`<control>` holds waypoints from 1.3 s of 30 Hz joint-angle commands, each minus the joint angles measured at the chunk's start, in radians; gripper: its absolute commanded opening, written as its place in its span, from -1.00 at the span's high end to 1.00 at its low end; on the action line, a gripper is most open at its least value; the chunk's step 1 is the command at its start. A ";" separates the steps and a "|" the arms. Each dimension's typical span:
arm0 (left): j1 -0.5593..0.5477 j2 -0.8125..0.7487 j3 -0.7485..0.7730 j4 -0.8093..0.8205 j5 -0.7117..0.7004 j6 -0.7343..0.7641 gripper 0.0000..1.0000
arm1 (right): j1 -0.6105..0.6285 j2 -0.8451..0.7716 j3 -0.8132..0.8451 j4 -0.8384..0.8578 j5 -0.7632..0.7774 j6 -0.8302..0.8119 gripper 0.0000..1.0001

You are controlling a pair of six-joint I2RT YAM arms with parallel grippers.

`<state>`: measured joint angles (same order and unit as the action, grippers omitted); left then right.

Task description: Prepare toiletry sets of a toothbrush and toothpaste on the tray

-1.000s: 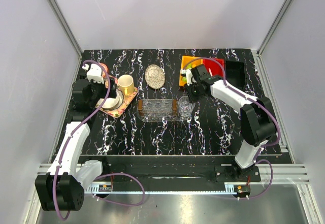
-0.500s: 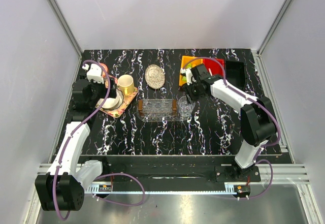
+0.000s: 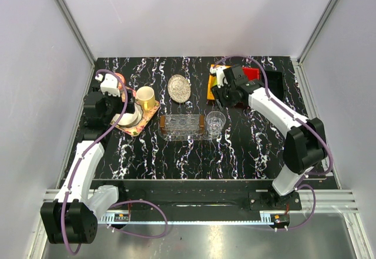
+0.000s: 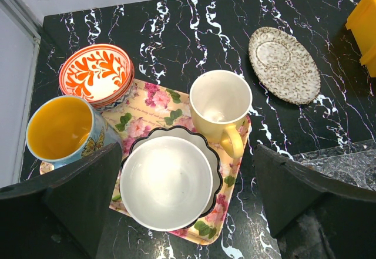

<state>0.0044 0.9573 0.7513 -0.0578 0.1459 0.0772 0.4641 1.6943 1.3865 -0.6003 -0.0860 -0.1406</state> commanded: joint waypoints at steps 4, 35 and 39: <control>0.002 -0.018 0.026 0.044 -0.008 -0.011 -0.98 | 0.010 -0.073 0.143 -0.039 0.080 -0.028 -0.07; 0.002 -0.058 0.029 -0.010 -0.022 -0.002 -0.97 | -0.051 0.309 0.595 -0.049 0.353 0.071 -0.09; 0.002 -0.052 0.022 -0.008 -0.020 -0.007 -0.98 | -0.068 0.392 0.646 -0.055 0.362 0.093 -0.08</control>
<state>0.0044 0.9009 0.7639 -0.1154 0.1379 0.0803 0.4149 2.0220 1.9556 -0.6571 0.2359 -0.0898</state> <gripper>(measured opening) 0.987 0.545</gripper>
